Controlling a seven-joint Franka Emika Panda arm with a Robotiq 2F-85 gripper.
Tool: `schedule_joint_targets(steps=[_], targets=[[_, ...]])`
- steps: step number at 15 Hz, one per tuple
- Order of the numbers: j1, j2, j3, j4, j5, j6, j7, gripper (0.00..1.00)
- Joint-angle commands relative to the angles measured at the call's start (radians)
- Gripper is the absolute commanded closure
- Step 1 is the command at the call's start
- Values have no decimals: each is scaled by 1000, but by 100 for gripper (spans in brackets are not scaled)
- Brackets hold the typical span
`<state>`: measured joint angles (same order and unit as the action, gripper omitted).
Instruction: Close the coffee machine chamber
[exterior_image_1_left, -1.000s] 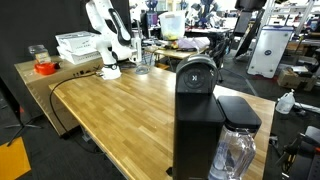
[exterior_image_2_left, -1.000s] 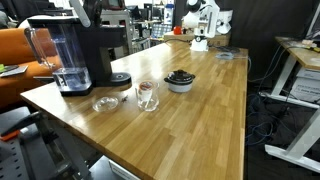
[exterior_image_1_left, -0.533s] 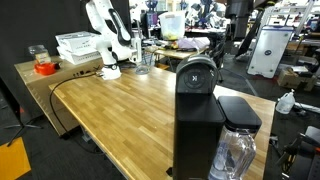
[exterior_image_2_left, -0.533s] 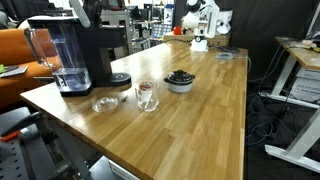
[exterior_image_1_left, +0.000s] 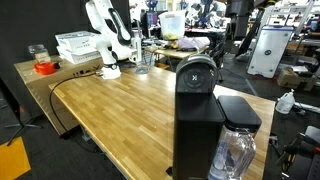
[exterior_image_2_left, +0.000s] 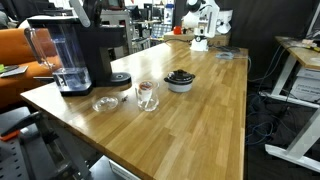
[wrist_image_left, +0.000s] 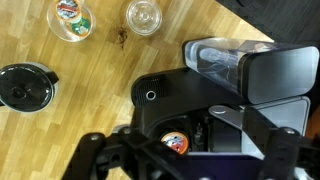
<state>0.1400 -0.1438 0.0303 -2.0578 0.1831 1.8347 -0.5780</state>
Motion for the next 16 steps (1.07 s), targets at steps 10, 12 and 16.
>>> schedule_joint_targets(steps=[10,12,16], targets=[[23,115,35,212,144,-38,-314,0],[15,84,47,169,125,-8,-276,0],[14,111,51,193,125,-8,-288,0]])
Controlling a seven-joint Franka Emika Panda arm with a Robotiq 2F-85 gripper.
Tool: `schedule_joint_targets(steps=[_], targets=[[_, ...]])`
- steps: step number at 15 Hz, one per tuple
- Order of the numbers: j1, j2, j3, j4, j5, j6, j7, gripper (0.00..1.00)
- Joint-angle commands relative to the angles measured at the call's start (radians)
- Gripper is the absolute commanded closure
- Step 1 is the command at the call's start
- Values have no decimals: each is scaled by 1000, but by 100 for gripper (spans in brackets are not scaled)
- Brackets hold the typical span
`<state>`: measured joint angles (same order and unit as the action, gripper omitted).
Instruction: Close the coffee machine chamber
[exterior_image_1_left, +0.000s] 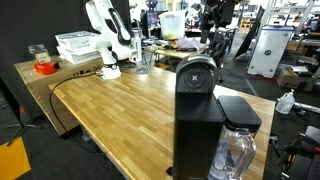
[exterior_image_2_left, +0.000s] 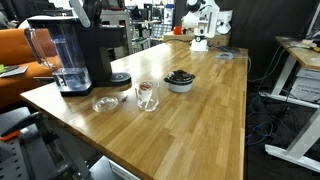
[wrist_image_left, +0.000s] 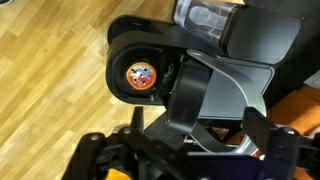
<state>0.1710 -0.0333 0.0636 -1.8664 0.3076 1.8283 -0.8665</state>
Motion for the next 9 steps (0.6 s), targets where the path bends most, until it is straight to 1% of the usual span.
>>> schedule_joint_targets(steps=[1,5,7,9], targets=[[-17,0,17,4,0,-3,0,0],[-17,0,17,4,0,-5,0,0],[-15,19,20,23,7,-4,-40,0],[-10,57,30,68,1,-9,-85,0]])
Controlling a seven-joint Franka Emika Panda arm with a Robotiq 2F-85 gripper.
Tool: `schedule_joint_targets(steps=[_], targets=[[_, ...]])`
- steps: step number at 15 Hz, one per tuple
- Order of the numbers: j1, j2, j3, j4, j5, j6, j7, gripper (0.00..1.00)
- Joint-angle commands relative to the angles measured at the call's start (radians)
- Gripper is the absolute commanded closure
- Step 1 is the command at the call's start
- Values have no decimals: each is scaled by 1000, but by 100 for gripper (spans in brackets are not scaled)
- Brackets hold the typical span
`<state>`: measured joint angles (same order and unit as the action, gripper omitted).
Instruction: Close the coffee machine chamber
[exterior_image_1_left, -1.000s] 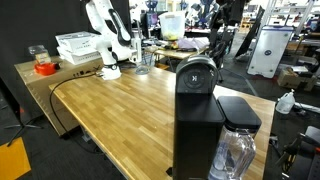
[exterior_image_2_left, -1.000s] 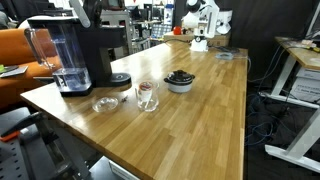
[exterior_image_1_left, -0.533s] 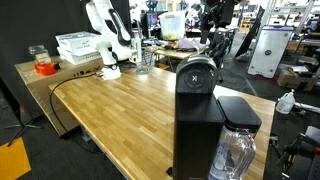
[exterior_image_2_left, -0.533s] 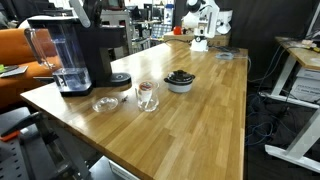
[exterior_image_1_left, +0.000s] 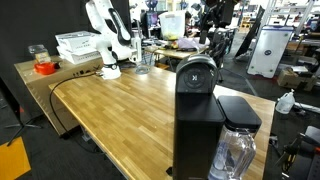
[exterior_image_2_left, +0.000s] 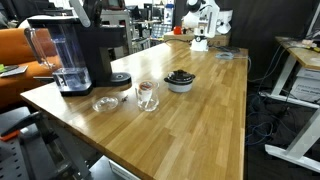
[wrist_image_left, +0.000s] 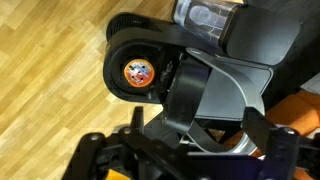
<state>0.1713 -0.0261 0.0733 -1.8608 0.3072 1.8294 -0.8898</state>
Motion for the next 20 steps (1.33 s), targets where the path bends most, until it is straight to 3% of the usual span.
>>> schedule_joint_targets(steps=[1,5,11,12,19,20], targets=[[-10,67,26,83,-5,-9,-74,0],[-7,153,60,183,-26,-22,-105,0],[7,240,107,294,-115,-20,-50,0],[-4,214,111,248,-86,1,-63,0],[-5,209,111,241,-90,14,-14,0],[-6,205,110,238,-86,18,6,16]])
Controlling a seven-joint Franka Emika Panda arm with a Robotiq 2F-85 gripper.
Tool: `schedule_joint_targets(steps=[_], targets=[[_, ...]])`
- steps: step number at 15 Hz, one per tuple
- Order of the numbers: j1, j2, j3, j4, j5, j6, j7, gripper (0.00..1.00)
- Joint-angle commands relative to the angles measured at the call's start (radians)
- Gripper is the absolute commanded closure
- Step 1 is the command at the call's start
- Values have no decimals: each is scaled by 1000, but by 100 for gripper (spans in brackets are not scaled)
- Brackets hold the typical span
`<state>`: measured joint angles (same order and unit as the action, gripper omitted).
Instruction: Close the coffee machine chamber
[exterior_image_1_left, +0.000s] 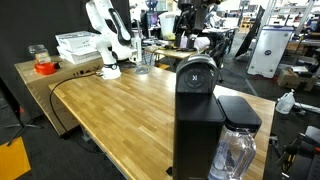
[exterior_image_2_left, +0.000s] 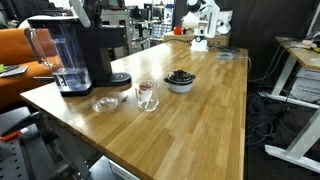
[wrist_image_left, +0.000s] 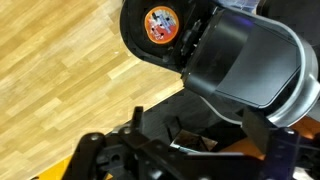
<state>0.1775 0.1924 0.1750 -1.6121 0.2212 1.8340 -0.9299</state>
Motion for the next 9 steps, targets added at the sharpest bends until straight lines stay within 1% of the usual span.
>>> schedule_joint_targets(steps=[1,2,3,4,5,9], targets=[[-13,-15,9,-10,3,13,60,27],[-15,-21,7,-13,3,20,77,34],[-16,-27,6,-15,-1,24,98,43],[-17,-33,5,-15,-2,27,111,47],[-20,-41,6,-16,3,32,119,56],[-24,-80,4,-20,15,41,140,82]])
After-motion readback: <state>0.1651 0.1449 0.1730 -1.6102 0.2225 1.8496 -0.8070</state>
